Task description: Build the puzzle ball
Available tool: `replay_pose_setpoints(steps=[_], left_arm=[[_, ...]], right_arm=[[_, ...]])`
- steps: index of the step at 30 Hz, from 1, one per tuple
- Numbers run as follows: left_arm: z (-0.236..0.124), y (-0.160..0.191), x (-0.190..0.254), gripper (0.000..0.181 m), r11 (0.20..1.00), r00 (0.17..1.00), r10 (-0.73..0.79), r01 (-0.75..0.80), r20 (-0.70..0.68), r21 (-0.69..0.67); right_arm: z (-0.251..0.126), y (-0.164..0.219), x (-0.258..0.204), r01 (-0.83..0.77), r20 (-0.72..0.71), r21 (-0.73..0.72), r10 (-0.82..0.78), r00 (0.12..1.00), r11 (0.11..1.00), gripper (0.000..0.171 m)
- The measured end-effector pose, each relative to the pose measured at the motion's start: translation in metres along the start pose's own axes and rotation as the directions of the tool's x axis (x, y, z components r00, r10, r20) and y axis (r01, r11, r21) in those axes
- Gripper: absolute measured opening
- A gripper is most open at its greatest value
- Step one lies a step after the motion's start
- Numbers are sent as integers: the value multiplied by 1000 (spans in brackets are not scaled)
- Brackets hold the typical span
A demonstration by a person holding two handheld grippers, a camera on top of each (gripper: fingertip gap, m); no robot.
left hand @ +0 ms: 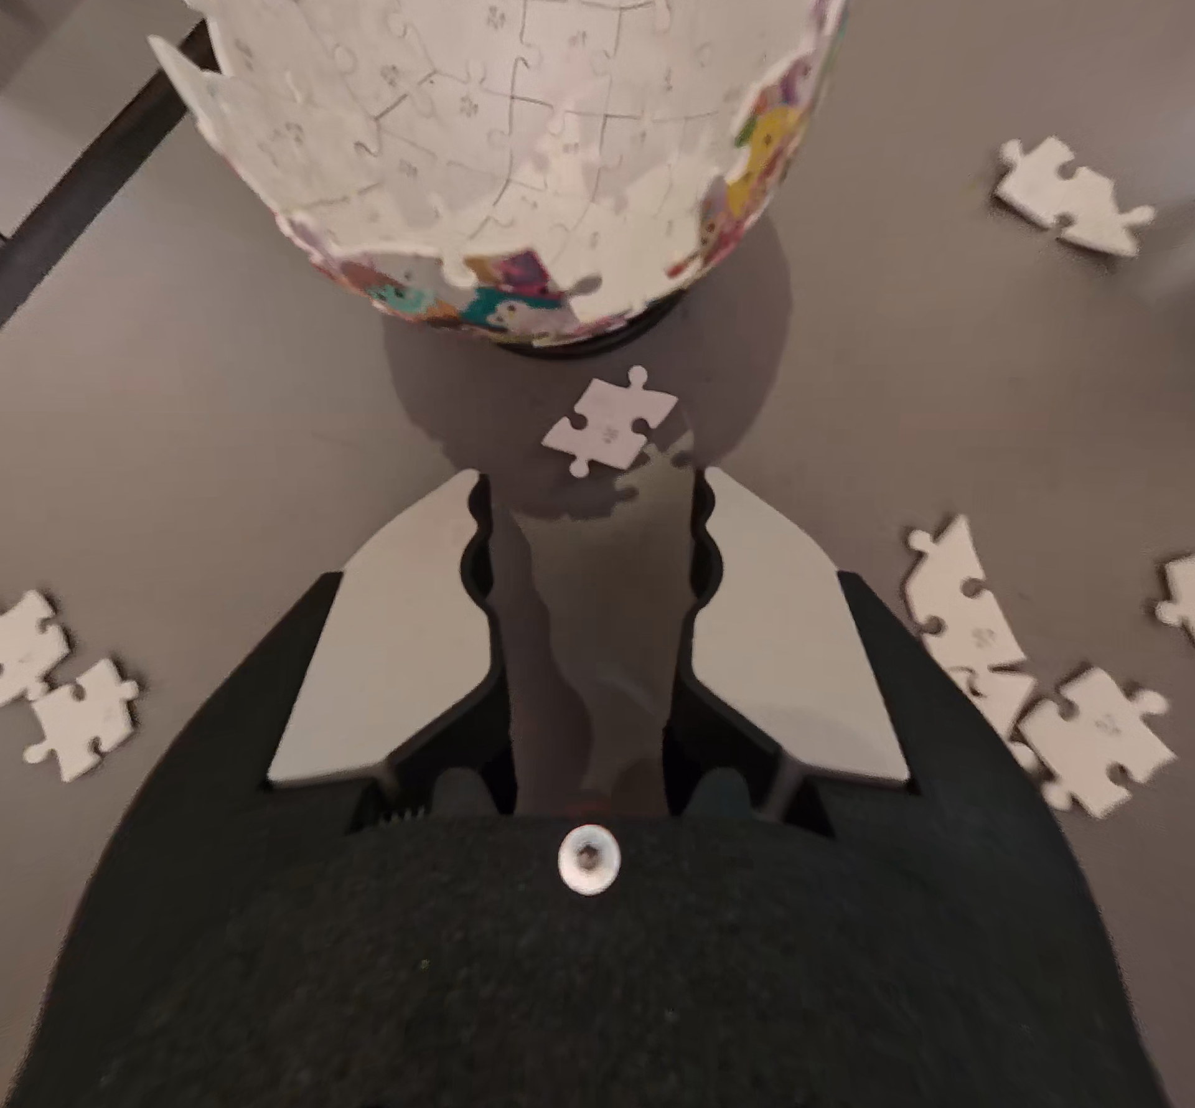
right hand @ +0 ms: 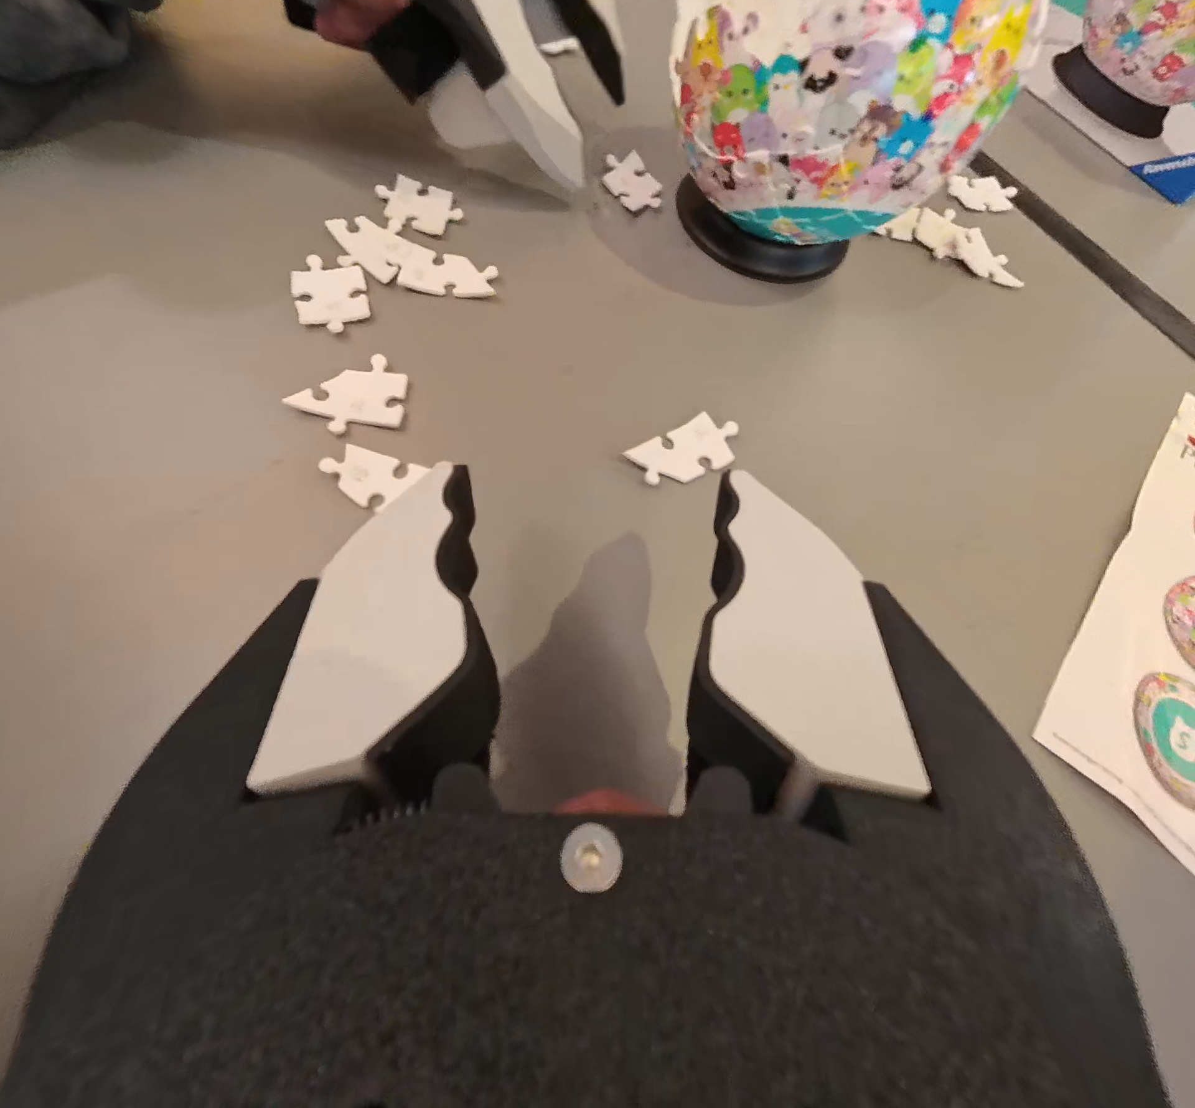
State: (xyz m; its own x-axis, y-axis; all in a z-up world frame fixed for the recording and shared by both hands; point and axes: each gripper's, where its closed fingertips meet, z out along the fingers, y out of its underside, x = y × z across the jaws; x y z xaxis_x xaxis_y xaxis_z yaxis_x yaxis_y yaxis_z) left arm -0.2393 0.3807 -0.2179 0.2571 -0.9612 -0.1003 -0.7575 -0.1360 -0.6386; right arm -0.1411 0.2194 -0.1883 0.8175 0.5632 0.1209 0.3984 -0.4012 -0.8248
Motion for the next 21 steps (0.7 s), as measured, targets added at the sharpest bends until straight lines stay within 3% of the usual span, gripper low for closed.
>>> replay_pose_setpoints(steps=[6,10,15,18,21], left_arm=[[16,-6,3,56,998,993,-62,63,-102,-1],[15,-3,2,32,1000,995,-23,22,-97,-7],[1,4,22,31,999,977,-32,32,-210,-2],[-32,-9,52,31,985,879,-88,146,-469,90],[-78,-27,85,31,959,662,-73,251,-745,129]], right_arm=[[-3,-6,-1,3,-8,6,-3,1000,1000,67],[-5,-7,5,-38,1,31,38,999,999,65],[0,-23,8,51,22,51,-52,998,997,62],[10,-45,-10,177,149,96,-190,971,980,48],[21,-78,-30,363,218,164,-393,894,917,40]])
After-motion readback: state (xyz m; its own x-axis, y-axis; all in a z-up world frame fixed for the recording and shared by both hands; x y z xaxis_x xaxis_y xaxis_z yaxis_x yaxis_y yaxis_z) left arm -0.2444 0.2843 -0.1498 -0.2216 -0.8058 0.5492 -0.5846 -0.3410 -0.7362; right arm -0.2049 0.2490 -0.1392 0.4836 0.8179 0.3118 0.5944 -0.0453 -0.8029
